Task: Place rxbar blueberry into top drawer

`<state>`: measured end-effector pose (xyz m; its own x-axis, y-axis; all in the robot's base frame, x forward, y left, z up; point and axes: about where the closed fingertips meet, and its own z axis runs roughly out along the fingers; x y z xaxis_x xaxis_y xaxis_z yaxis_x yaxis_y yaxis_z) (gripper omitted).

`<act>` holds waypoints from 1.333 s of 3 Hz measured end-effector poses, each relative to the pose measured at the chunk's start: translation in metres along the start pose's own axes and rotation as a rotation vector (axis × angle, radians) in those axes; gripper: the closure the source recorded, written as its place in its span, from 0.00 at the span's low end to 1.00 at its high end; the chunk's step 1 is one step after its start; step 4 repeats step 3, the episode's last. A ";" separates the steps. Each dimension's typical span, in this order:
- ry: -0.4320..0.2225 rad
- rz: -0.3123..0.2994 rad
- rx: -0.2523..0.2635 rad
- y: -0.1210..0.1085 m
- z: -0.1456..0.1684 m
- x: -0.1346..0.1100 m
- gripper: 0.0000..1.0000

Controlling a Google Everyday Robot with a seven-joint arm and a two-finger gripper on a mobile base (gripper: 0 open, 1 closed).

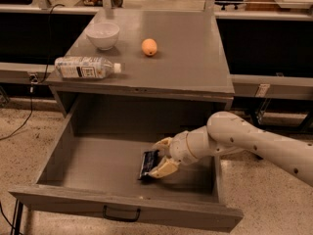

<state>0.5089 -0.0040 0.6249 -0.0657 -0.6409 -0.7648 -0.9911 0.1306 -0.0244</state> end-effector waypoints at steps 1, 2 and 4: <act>-0.023 -0.074 0.017 0.017 -0.028 -0.035 0.00; 0.010 -0.153 0.021 0.045 -0.062 -0.078 0.00; 0.022 -0.171 0.030 0.046 -0.067 -0.086 0.00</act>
Offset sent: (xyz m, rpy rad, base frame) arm -0.0759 0.0130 0.1745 -0.0933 -0.2195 0.1309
